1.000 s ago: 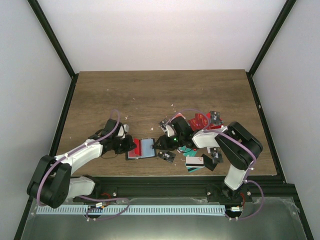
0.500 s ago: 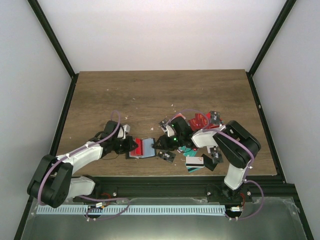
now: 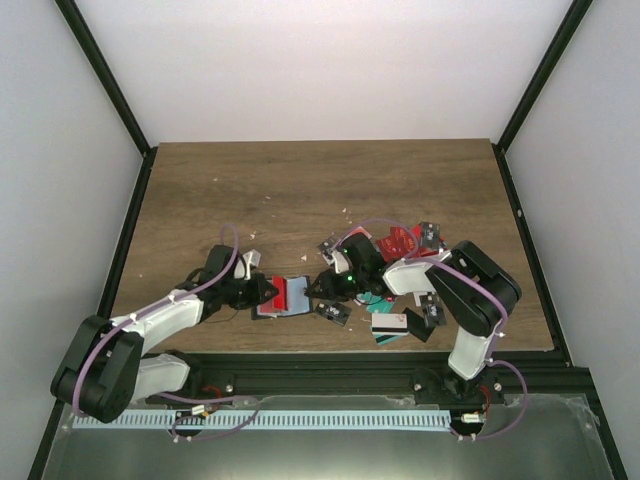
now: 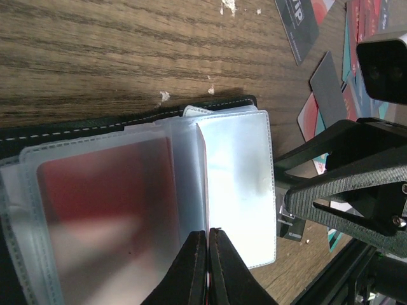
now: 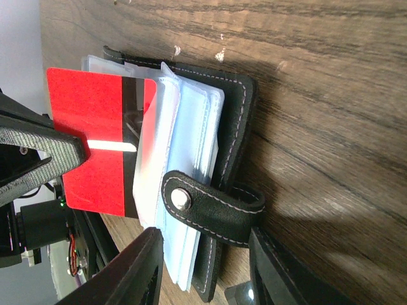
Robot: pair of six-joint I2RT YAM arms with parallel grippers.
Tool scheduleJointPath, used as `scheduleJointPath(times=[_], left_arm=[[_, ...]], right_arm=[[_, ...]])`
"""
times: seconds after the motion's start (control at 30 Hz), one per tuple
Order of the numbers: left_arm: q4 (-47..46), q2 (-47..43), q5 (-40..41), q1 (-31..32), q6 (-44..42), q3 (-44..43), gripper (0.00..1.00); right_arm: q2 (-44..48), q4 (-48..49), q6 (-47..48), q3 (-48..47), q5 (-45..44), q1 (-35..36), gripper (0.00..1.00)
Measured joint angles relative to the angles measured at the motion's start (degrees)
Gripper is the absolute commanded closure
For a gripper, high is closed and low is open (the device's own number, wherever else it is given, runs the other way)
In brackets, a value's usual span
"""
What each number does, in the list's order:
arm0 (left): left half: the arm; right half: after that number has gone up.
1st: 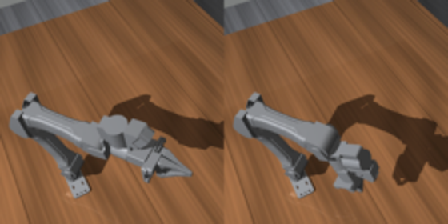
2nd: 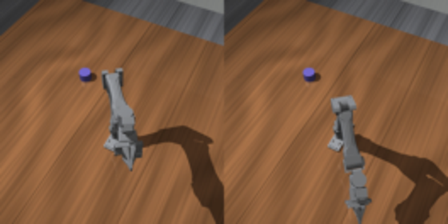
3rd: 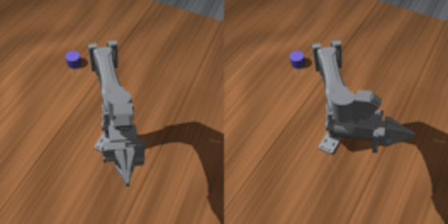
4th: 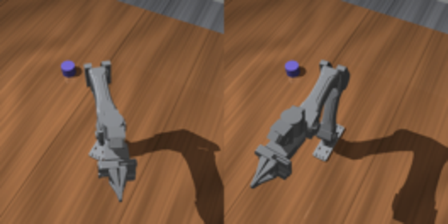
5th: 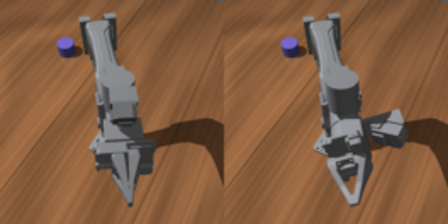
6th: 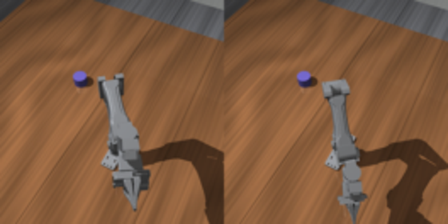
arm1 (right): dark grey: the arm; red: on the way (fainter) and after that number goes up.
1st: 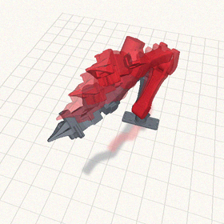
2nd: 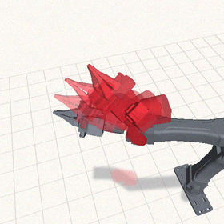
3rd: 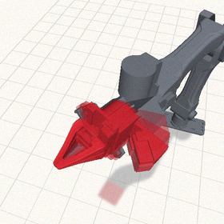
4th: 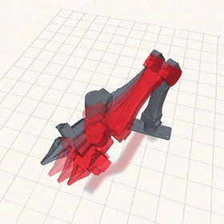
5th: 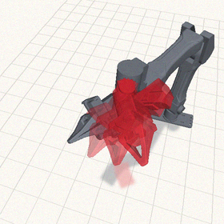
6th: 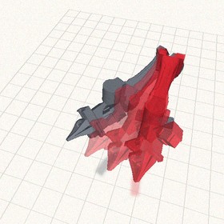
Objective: Put the credit cards into the card holder
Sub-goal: Insert the credit card into the card holder.
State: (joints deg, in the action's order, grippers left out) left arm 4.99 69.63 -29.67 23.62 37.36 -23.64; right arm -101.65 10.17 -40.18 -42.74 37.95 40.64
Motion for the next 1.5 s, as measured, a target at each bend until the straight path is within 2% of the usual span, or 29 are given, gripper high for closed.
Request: scheduleJointPath(times=[0.37, 0.63, 1.5], left_arm=[[-5.1, 0.6, -1.3, 0.0, 1.4, 2.8, 0.96], [-4.4, 1.2, 0.0, 0.0, 1.9, 2.9, 0.96], [-4.6, -0.9, 1.3, 0.0, 10.9, 5.0, 0.96]], right_arm=[[-0.4, 0.4, 0.0, 0.0, 0.2, -0.1, 0.61], [-0.6, 0.4, 0.0, 0.0, 0.6, -0.5, 0.61], [-2.0, 1.1, 0.0, -0.7, 2.5, -0.9, 0.63]])
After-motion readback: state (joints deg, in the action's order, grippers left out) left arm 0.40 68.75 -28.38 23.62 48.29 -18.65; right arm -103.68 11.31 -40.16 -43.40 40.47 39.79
